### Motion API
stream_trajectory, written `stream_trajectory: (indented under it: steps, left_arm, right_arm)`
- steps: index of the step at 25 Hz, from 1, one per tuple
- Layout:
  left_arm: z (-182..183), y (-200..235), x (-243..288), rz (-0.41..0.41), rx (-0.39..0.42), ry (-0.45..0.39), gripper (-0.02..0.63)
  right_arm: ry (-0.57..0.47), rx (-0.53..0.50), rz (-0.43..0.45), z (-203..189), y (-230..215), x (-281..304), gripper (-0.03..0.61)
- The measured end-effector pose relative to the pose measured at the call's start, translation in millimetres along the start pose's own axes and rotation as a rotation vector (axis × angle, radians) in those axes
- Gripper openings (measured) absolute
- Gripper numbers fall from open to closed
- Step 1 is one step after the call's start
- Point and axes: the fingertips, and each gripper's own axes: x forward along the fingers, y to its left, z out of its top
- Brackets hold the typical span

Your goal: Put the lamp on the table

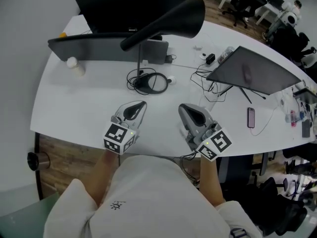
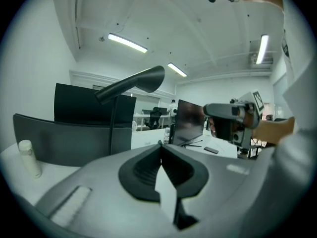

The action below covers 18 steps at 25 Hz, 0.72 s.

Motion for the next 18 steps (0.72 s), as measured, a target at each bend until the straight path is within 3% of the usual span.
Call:
stream_trajectory:
  steps: [18]
  left_arm:
    - [-10.2, 0.9, -16.1, -0.04, 0.005, 0.005, -0.005]
  right_arm:
    - [0.025, -0.029, -0.035, -3.9, 23.9, 4.0, 0.0]
